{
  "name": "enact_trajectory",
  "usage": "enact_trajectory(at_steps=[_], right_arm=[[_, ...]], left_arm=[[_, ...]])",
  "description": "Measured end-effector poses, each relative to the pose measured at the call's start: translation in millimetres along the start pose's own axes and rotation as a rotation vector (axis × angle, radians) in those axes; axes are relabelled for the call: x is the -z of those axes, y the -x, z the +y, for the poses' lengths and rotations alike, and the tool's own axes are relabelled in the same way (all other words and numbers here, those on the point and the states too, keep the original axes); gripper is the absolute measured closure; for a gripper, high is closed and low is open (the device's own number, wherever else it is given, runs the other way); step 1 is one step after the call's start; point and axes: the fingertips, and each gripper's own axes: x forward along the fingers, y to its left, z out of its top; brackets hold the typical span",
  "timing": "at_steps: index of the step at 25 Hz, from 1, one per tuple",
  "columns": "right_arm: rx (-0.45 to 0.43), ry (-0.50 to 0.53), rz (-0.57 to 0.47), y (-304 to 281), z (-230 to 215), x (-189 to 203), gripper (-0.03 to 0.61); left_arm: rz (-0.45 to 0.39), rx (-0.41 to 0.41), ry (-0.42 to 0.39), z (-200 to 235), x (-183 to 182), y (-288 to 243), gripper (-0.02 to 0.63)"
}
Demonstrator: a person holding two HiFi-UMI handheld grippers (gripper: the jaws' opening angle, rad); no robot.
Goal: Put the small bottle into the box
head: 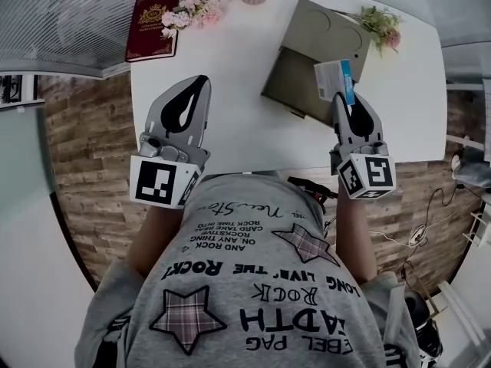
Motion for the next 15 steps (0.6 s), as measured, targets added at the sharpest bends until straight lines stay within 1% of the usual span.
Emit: enact_trajectory(at_steps=[6, 9, 12, 15], right_arm=[[-0.011, -0.025, 0.036, -10, -8, 19, 0.477], [-0.013, -0.013, 0.057, -14, -10, 31, 0.477], [-0.022, -0.008, 0.092, -20, -12, 48, 0.477], [-0.032, -0.023, 0.121, -23, -13, 63, 0.477]], left_arm=[[0.006, -0.007, -0.008, 1, -1, -2, 0.604], [0.014, -0.011, -0.01, 1, 2, -1, 0.604], [0.022, -0.013, -0.011, 0, 4, -1, 0.604], [0.031, -0.016, -0.015, 0, 5, -1, 0.604]])
